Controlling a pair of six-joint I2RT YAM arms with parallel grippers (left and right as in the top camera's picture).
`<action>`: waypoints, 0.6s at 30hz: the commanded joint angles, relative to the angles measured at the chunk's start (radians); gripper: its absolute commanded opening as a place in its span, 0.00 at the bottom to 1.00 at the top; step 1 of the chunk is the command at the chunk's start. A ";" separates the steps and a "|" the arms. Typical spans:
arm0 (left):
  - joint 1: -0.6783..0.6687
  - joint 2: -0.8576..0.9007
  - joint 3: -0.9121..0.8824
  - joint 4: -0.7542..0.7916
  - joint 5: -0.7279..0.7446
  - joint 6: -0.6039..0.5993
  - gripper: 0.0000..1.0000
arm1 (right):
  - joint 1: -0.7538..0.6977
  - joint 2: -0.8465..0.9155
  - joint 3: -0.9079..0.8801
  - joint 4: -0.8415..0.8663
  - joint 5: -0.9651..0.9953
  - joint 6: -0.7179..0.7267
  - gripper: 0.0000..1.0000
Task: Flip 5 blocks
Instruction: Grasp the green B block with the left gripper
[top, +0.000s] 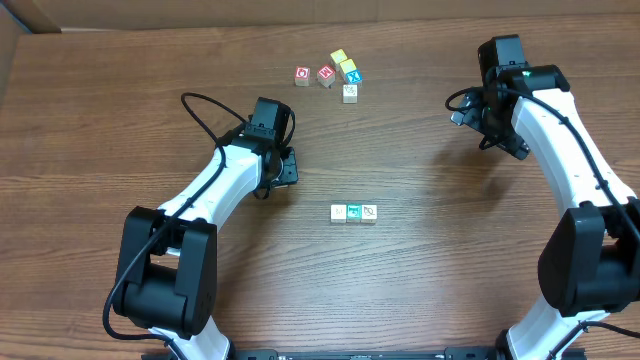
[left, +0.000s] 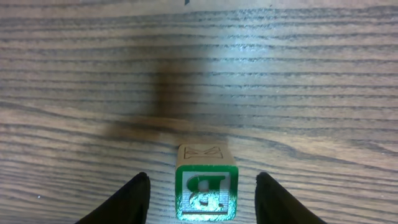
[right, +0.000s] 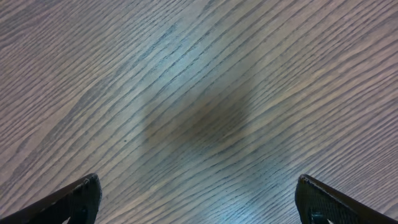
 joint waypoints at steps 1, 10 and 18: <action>0.002 0.002 -0.012 0.007 -0.010 0.024 0.44 | 0.002 -0.023 0.005 0.006 0.005 0.000 1.00; -0.017 0.008 -0.031 0.027 -0.010 0.024 0.44 | 0.002 -0.023 0.005 0.006 0.005 0.000 1.00; -0.018 0.010 -0.031 0.037 -0.009 0.024 0.38 | 0.002 -0.023 0.005 0.006 0.005 0.000 1.00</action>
